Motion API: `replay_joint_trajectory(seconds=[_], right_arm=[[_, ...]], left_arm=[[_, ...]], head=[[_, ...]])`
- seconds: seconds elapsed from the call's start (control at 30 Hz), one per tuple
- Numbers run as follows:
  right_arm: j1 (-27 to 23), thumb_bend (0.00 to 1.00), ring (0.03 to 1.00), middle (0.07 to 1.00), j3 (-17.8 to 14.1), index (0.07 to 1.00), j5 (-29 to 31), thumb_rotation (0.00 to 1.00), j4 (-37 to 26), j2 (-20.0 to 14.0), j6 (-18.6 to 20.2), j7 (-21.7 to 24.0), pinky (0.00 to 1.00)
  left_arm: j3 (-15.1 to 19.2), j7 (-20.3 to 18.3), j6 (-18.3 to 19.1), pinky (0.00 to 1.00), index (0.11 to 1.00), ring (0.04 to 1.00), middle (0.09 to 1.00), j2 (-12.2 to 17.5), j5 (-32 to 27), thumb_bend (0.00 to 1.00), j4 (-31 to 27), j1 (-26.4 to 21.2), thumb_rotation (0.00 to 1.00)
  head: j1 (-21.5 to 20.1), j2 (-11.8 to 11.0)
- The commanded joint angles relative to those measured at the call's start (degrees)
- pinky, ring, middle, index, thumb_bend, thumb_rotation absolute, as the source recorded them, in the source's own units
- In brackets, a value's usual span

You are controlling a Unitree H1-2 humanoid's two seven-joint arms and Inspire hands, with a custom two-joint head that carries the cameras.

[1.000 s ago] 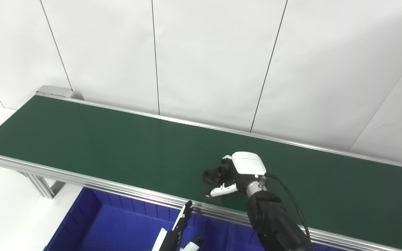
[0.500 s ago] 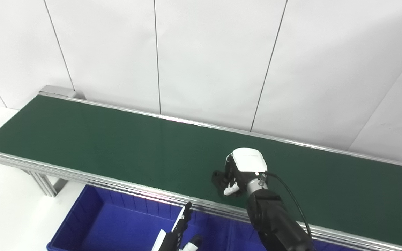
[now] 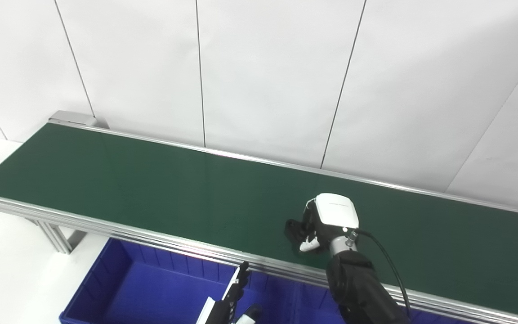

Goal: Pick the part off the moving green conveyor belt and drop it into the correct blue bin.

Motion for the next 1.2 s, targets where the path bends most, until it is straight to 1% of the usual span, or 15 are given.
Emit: replay_joint_trajectory(seconds=[0.0, 0.13, 0.27, 0.43, 0.5, 0.6, 0.67, 0.7, 0.8, 0.83, 0.87, 0.97, 1.0, 1.07, 1.17], right_arm=[[1.0, 0.52, 0.201, 0.469, -0.4, 0.485, 1.4, 0.0, -0.3, 0.8, -1.7, -1.5, 0.14], [1.9, 0.52, 0.2, 0.469, -1.4, 0.485, 3.2, 0.0, -3.1, 0.6, -2.3, -2.8, 0.14], [3.1, 0.52, 0.209, 0.47, -1.1, 0.487, 2.4, 0.0, -10.8, -2.1, -0.9, 0.2, 0.15], [4.4, 0.52, 0.226, 0.47, -0.8, 0.486, 0.3, 0.0, -17.3, -5.7, 0.0, 3.8, 0.16], [5.3, 0.52, 0.229, 0.47, -0.9, 0.484, -0.7, 0.0, -19.8, -6.7, 0.7, 5.1, 0.16], [6.8, 0.51, 0.227, 0.4, -1.0, 0.507, -2.1, 0.0, -22.9, -8.0, 1.4, 6.8, 0.16], [8.3, 0.52, 0.233, 0.461, -1.0, 0.489, -3.2, 0.0, -25.5, -9.0, 2.0, 8.5, 0.17], [8.8, 0.52, 0.234, 0.463, -0.9, 0.488, -4.0, 0.0, -26.7, -9.3, 2.4, 9.4, 0.17], [10.5, 0.52, 0.214, 0.469, -1.0, 0.483, -6.2, 0.0, -29.4, -9.5, 2.7, 11.0, 0.15], [11.4, 0.52, 0.21, 0.469, -0.8, 0.482, -7.5, 0.0, -31.2, -9.8, 3.1, 12.8, 0.15], [12.1, 0.52, 0.227, 0.47, -0.8, 0.485, -8.5, 0.0, -32.5, -9.9, 3.4, 14.3, 0.16], [14.3, 0.53, 0.213, 0.47, -0.9, 0.48, -12.4, 0.0, -37.5, -10.5, 4.3, 21.5, 0.15], [15.0, 0.52, 0.213, 0.424, -1.2, 0.494, -13.2, 0.0, -39.0, -10.5, 4.4, 24.1, 0.15], [15.8, 0.52, 0.214, 0.401, -1.7, 0.502, -14.3, 0.0, -41.0, -10.3, 4.4, 27.9, 0.15], [17.5, 0.53, 0.229, 0.455, -2.1, 0.486, -16.4, 0.0, -43.3, -10.3, 4.4, 32.6, 0.17]], left_arm=[[-1.1, -0.1, -0.6, 1.0, 1.0, 1.0, 1.0, -1.9, -1.1, 0.72, -1.4, -0.2, 0.88], [-0.9, 0.0, -0.4, 1.0, 1.0, 1.0, 1.0, -1.8, -1.0, 0.72, -1.2, -0.5, 0.89], [-0.4, -0.2, -0.5, 1.0, 1.0, 1.0, 1.0, -1.6, -2.0, 0.73, -1.2, -0.9, 0.89], [-0.1, -0.3, 0.0, 1.0, 1.0, 1.0, 1.0, -0.7, -2.2, 0.73, -1.9, -1.3, 0.9], [0.2, -0.5, -0.3, 1.0, 1.0, 1.0, 1.0, -0.3, -2.5, 0.72, -2.0, -1.5, 0.9], [0.6, -0.6, -0.4, 1.0, 1.0, 1.0, 1.0, 0.6, -2.2, 0.73, -2.5, -1.9, 0.91], [1.0, -0.9, 0.0, 1.0, 1.0, 1.0, 1.0, 1.2, -2.5, 0.7, -3.2, -2.1, 0.93], [1.2, -1.2, 0.2, 1.0, 1.0, 1.0, 1.0, 1.6, -3.0, 0.7, -3.7, -2.2, 0.93], [1.9, -2.4, 1.6, 1.0, 1.0, 1.0, 1.0, 2.4, -5.1, 0.68, -5.0, -2.4, 0.93], [2.1, -3.1, 2.6, 1.0, 1.0, 1.0, 1.0, 2.9, -6.1, 0.68, -5.8, -2.5, 0.92], [2.2, -3.5, 3.4, 1.0, 1.0, 1.0, 1.0, 3.2, -6.7, 0.68, -6.4, -2.6, 0.93], [3.0, -4.5, 5.7, 1.0, 1.0, 1.0, 1.0, 4.3, -7.8, 0.68, -7.9, -3.1, 0.95], [3.3, -4.7, 6.3, 1.0, 1.0, 1.0, 1.0, 4.6, -8.1, 0.67, -8.4, -3.3, 0.95], [4.0, -5.2, 7.7, 1.0, 1.0, 1.0, 1.0, 5.1, -8.8, 0.67, -9.2, -3.6, 0.94], [4.7, -5.6, 9.3, 1.0, 1.0, 1.0, 1.0, 5.7, -9.5, 0.69, -10.2, -4.1, 0.93]], head=[[-0.5, 0.1], [-1.5, 0.1], [-3.1, 0.1], [-5.3, 0.6], [-7.0, 1.0], [-10.3, 2.2], [-12.1, 2.9], [-13.9, 3.4], [-15.8, 4.1], [-17.3, 4.6], [-17.3, 4.6], [-20.8, 5.9], [-21.5, 6.1], [-23.5, 7.1], [-24.4, 7.7]])
